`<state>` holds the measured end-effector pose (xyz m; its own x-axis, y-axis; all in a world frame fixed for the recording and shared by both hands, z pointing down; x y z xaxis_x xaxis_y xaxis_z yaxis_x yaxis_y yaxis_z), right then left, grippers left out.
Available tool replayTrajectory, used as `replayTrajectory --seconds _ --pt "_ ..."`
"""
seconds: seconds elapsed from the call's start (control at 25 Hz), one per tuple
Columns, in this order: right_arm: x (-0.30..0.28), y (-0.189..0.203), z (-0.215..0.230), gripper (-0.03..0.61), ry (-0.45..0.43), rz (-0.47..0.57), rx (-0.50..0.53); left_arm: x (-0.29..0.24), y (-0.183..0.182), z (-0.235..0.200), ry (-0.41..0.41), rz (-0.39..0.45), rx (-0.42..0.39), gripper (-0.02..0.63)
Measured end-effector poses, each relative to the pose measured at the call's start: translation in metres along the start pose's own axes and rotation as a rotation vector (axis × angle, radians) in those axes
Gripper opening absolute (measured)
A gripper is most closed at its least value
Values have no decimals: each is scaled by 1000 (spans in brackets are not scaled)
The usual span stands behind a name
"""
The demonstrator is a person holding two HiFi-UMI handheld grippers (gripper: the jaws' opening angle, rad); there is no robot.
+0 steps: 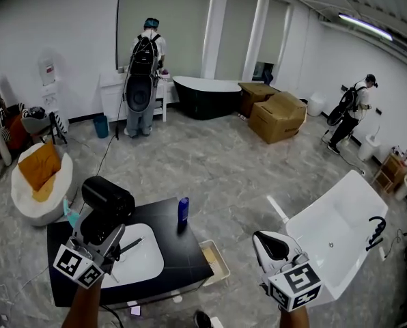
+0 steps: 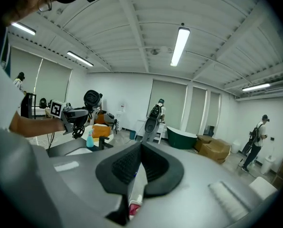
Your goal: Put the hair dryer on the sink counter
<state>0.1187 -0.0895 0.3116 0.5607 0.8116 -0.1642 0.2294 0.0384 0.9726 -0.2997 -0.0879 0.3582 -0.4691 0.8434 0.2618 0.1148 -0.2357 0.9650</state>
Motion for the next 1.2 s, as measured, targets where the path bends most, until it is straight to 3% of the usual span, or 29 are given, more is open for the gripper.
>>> replayTrajectory --seconds 0.48,0.8,1.2 --pt "10 72 38 9 58 -106 -64 -50 96 19 61 -107 82 302" --pt "2 100 48 9 85 -168 -84 -68 144 18 83 -157 115 302" --pt "-7 155 72 9 82 -231 -131 -94 214 25 91 -244 144 301"
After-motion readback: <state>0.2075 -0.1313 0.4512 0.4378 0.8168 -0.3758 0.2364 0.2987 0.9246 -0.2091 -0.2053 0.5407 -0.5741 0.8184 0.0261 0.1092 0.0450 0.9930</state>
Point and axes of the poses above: the fingertips, and each gripper's own axes: x backward along the fingers, z to its right, y out of its underside, the point moved 9 cm from there along x, backward along the fingers, and after that the axes turned 4 degrees about z, right-handed, at the moved point
